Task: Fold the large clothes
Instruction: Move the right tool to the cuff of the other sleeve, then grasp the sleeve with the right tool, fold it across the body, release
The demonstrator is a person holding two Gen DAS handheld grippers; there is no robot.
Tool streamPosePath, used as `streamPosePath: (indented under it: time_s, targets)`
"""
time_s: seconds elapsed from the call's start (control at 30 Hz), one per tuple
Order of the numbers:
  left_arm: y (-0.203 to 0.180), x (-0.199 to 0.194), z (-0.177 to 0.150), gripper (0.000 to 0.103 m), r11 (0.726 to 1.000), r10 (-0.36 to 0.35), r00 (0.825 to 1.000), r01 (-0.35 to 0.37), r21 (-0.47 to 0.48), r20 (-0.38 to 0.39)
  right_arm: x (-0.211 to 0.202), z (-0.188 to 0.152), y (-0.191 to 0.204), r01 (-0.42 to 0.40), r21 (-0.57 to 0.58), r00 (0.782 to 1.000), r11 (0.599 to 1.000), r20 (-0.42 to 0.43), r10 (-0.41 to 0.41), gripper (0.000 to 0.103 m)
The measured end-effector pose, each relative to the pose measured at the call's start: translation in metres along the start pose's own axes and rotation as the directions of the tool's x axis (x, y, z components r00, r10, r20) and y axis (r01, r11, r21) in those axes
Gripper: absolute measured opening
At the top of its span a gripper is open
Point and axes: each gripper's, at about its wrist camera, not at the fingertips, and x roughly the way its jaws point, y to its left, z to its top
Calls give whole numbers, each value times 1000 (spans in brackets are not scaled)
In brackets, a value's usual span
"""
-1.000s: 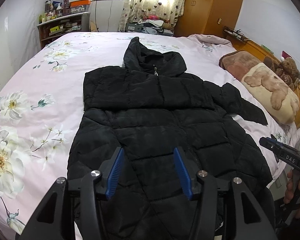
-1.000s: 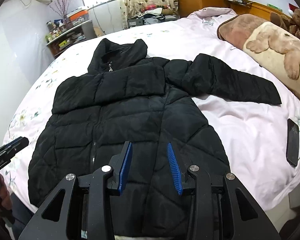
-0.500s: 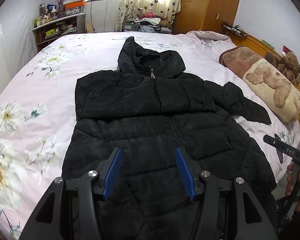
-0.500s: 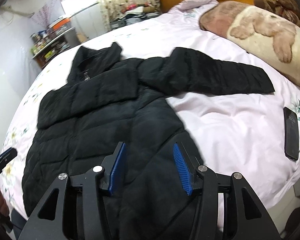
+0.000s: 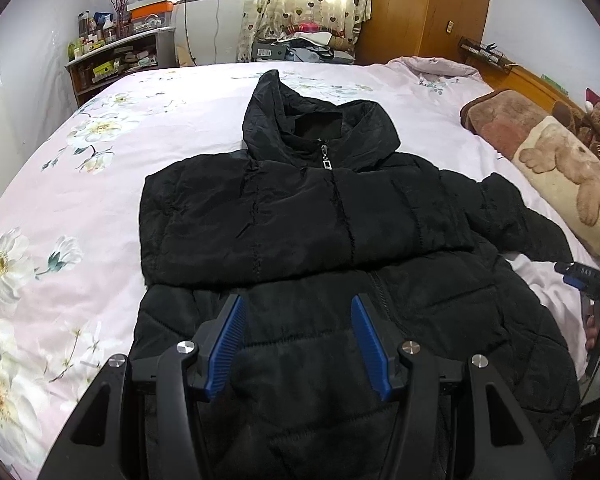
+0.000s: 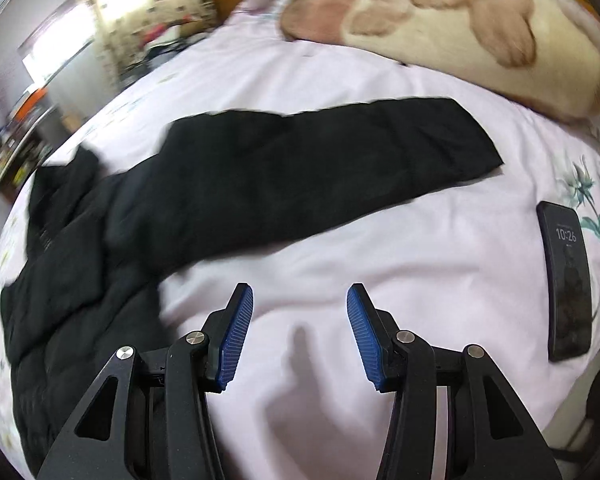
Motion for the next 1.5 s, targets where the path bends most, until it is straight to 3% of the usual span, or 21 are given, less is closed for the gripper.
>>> streamPosePath:
  time_s: [0.2,0.53,0.57,0.6,0.73,0.9,1.13,1.3,1.5]
  targets:
    - [5,33,12,58,1000,28,999,-28,-7,-16,34,29,-48,3,161,1000,987,-7,-2,51]
    - [19,53,6,58,999,33,998,-34,-30,-53,70,44,-87,-88,411,996,907,38,79,55]
    - [20,53,4,58,999,35,998,-37,-31,-58,69,46,-90,-91,428,996,899,42,80,42]
    - [22,53,3,58,999,37,997,-39,-32,-61,68,47,-90,-83,429,997,899,39,73,21]
    - [30,48,-2,58,998,33,998,-37,-59,-60,45,54,-78,-85,386,996,919,63,66,11]
    - [35,34,-2,58,997,24,999,-26,-74,-34,-23,70,-32,-163,249,978,955,169,123,9]
    - [46,7,-7,58,994,7,1000,-6,-112,7,-105,89,83,-305,-7,920,952,257,296,9]
    - [62,-8,-10,58,989,15,999,-10,-146,34,-117,84,172,-384,-180,887,906,199,416,9]
    - [87,-15,-20,58,980,33,999,-25,-199,38,-75,43,259,-434,-303,886,848,29,463,9]
